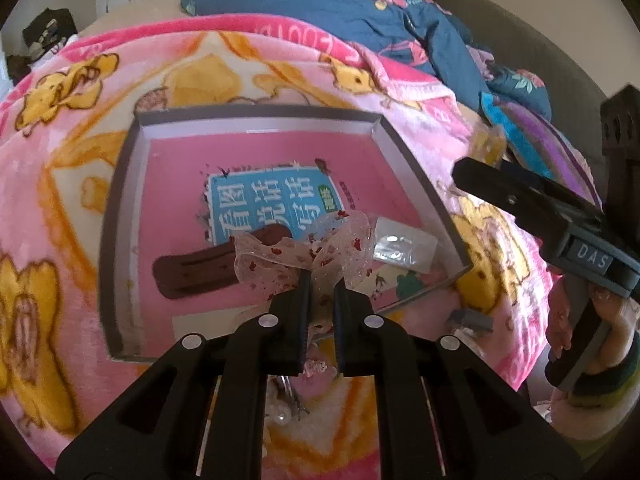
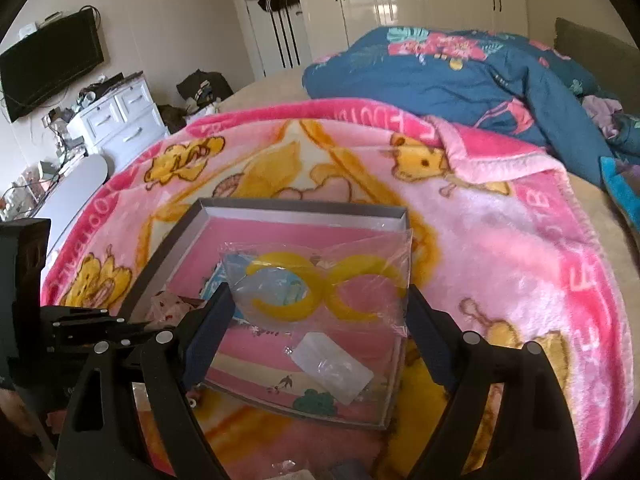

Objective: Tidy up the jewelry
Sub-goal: 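Lower the lace bow into the tray with the left tool while the right releases the rings bag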

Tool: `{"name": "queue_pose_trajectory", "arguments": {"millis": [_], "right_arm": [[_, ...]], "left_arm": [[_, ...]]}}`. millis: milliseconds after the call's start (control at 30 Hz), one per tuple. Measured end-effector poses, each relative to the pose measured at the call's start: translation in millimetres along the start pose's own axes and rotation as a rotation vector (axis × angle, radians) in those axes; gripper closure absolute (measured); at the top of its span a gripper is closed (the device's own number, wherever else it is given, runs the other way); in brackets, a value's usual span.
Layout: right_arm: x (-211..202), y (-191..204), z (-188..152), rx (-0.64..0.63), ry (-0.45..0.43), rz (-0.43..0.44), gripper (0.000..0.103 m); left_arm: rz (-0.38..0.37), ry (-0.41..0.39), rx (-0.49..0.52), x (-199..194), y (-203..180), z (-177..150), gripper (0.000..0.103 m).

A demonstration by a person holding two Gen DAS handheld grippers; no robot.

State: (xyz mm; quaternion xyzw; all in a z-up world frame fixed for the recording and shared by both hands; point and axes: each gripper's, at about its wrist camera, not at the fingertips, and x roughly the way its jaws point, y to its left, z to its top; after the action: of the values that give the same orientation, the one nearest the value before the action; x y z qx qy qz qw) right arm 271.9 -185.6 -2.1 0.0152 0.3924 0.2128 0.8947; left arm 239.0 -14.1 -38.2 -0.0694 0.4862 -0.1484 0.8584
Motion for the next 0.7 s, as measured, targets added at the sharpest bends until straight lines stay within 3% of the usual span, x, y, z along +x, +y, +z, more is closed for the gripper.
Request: {"name": "queue_pose_trajectory", "arguments": {"millis": [233,700], "right_arm": [[25.7,5.4,1.0,-0.007,0.054,-0.003,0.019],[69.3,5.7,-2.0,0.008,0.168,-0.025,0.018]], "left_arm": [[-0.011,0.040,0.003,19.3,3.7,-2.5,0.097],[-0.013,0.035,-0.008,21.3,16.6,11.5,0.095]]}}
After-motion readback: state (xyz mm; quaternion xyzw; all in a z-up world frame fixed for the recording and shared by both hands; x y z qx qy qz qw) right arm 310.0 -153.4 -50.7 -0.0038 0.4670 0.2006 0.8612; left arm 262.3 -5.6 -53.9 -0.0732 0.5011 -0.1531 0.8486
